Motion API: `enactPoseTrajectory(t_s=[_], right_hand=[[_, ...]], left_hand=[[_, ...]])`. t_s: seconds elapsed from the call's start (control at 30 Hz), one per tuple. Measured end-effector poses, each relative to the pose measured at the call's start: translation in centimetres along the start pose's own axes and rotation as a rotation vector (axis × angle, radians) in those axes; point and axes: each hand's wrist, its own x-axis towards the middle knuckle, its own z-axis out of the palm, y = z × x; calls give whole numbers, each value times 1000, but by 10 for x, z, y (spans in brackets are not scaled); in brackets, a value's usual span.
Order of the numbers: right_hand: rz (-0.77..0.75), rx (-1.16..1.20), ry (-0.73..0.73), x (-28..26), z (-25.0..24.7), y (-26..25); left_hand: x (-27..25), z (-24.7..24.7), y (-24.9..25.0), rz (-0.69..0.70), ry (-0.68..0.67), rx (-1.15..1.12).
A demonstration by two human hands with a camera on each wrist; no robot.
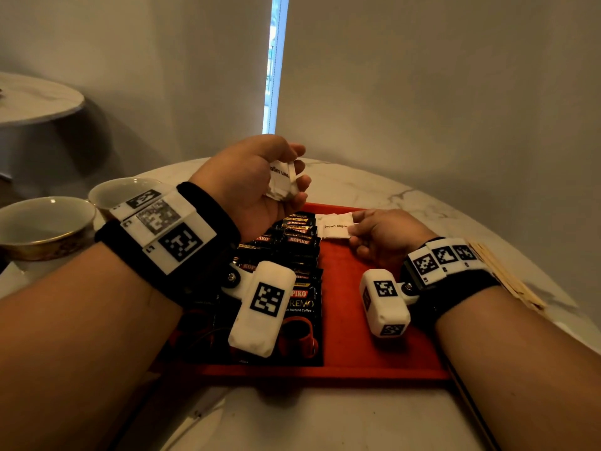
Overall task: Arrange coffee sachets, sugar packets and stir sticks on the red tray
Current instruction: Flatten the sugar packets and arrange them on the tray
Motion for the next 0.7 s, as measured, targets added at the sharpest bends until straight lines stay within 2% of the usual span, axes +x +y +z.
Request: enactPoseTrajectory(t_s=[0.37,0.7], right_hand=[[-60,-3,65,-2,4,0],[-24,29,71,-3,7,0]], left_hand=[[1,-1,0,-5,-1,5],[2,-1,-1,3,-5,-3]])
